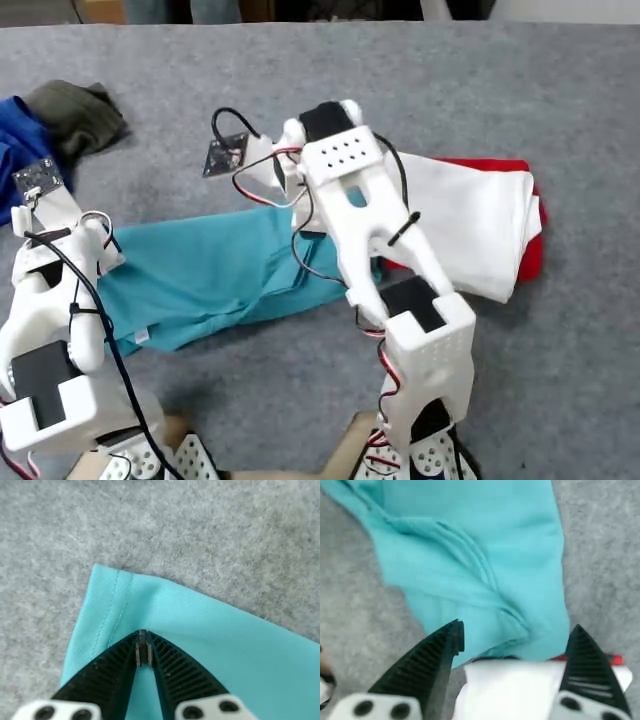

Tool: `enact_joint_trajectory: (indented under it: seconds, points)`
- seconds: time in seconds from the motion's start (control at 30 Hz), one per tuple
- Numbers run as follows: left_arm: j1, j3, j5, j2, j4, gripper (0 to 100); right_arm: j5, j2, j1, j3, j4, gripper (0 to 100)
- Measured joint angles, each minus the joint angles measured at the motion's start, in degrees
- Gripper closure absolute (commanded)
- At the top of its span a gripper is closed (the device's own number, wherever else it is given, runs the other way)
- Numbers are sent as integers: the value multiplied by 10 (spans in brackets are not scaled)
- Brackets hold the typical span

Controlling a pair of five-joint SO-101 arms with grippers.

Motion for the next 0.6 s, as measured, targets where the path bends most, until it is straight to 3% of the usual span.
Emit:
enact_joint_trajectory:
  seconds: [0.07,0.17,0.3,0.6]
  points:
    - [0,-14,0,-11,37,971,-42,-9,0,-4,6,989]
    - [-8,-34,0,-57,101,970,-103,-55,-18,26,8,924]
    - [-18,-30,0,-120,128,967,-146,-117,-53,137,3,982]
    - [-40,-13,0,-240,170,923,-215,-123,-69,359,-222,978]
